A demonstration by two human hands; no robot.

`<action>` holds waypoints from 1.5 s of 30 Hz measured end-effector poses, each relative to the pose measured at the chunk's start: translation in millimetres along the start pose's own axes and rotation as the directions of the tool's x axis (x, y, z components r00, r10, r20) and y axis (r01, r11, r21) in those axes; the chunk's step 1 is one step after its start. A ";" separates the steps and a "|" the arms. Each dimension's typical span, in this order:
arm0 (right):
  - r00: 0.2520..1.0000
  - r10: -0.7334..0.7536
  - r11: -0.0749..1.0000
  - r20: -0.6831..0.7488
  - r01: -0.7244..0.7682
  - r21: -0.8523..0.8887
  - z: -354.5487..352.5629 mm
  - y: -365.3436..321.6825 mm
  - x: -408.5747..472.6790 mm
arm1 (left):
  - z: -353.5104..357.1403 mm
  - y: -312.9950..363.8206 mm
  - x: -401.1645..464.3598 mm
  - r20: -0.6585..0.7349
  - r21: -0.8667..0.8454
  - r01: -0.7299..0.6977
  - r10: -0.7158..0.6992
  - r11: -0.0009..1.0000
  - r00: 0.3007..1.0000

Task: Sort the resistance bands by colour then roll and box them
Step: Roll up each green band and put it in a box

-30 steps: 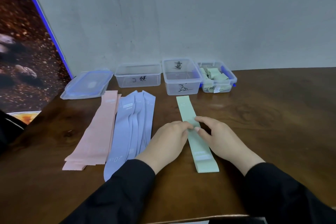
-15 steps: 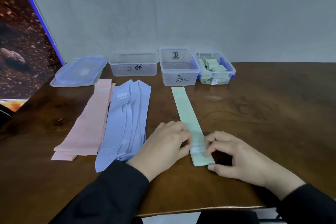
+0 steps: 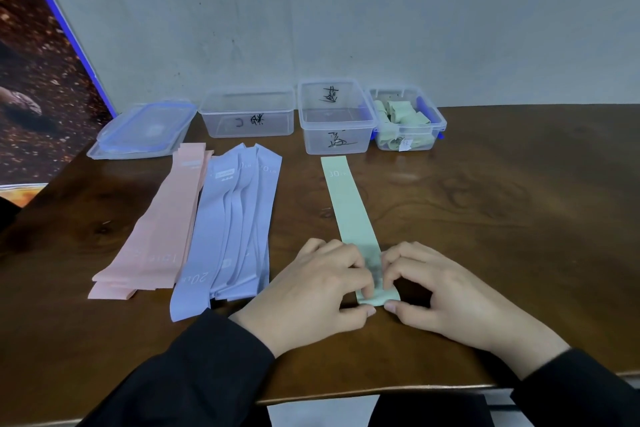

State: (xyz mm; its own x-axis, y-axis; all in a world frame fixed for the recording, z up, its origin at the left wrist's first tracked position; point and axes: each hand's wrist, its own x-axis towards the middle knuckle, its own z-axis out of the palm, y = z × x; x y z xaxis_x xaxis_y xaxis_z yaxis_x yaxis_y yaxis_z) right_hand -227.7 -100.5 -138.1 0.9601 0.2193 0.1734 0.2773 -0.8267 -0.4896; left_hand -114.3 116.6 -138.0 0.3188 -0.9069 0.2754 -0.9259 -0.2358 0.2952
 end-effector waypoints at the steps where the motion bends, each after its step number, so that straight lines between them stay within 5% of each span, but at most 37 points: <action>1: 1.000 -0.009 1.000 -0.003 0.009 -0.005 0.2 0.2 0.0 | 0.1 0.1 -0.1 -0.010 0.006 -0.002 0.002 1.000 1.000; 45: 0.991 -0.018 0.998 -0.134 0.010 -0.055 7.1 11.5 12.8 | 5.9 -3.4 6.5 -0.116 0.017 0.191 -0.188 0.981 0.975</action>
State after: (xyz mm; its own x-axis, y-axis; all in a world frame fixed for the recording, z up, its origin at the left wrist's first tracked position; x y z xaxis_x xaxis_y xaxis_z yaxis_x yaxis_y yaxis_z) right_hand -212.0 -103.5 -147.6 0.9417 0.1627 0.2946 0.2849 -0.8514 -0.4404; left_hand -110.3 109.4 -142.6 0.5083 -0.7999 0.3191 -0.8512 -0.4104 0.3271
